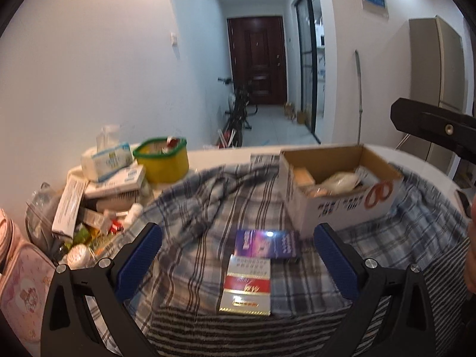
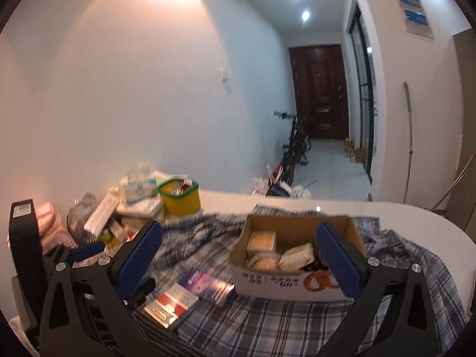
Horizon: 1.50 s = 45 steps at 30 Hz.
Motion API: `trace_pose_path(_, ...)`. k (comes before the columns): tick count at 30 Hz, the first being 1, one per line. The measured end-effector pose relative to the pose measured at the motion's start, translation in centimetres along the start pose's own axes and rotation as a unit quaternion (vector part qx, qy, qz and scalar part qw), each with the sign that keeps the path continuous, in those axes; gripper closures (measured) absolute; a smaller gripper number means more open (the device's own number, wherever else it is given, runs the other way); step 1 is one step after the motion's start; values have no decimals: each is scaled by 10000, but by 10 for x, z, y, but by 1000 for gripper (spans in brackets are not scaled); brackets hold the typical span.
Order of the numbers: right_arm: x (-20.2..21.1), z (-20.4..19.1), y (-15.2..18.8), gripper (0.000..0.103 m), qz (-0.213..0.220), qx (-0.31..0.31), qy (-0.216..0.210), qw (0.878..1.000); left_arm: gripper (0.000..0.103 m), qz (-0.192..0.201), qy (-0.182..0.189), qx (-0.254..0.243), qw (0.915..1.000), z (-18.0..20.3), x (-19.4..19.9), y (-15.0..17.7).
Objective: Organize objects
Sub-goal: 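Move the left gripper onto the red-and-white Liqun pack and grasp it, then hold the Liqun pack in the left gripper while the right gripper grasps the blue pack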
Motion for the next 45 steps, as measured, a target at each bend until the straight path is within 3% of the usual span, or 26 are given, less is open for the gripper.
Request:
trace_pose_path(5, -27, 6, 25, 0, -515, -24, 123, 9986, 0, -486, 215, -82, 9986, 7, -33, 32)
trace_pose_path(8, -43, 12, 37, 0, -804, -107, 190, 9965, 7, -635, 304, -73, 9975, 9, -45, 45)
trace_pose_path(14, -64, 23, 49, 0, -1066, -113, 413, 9934, 7, -1047, 525, -115, 9931, 13, -71, 66)
trace_pose_path(20, -80, 33, 55, 0, -1270, -150, 576, 9901, 26, -1720, 911, -163, 9807, 24, -95, 83)
trace_pose_path(22, -83, 35, 56, 0, -1360, -196, 572, 9889, 43, -1899, 1010, -155, 9765, 26, -100, 87)
trace_pose_path(23, -84, 36, 57, 0, -1389, -213, 570, 9884, 44, -1966, 1049, -136, 9748, 26, -102, 89)
trace_pose_path(28, -85, 36, 58, 0, -1413, -168, 609, 9879, 44, -1820, 1069, 9, 9775, 21, -98, 84)
trace_pose_path(39, -86, 35, 59, 0, -1429, -152, 611, 9877, 44, -1535, 503, 47, 9869, -14, -85, 65)
trace_pose_path(43, -88, 32, 63, 0, -1491, -83, 632, 9868, 44, -1678, 220, -61, 9856, -31, -99, 68)
trace_pose_path(45, -89, 31, 65, 0, -1529, -46, 641, 9861, 44, -1819, 310, -123, 9827, -31, -108, 72)
Point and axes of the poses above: each gripper's, at about its wrist camera, not at the fingertips, and x roughly against the way its jaws point, z to its right, y to its underside, the point moved 7 cm from there along -x, roughly the way its jaws point, and after that the axes turned 13 degrees about -x, right-handed, at the moved point
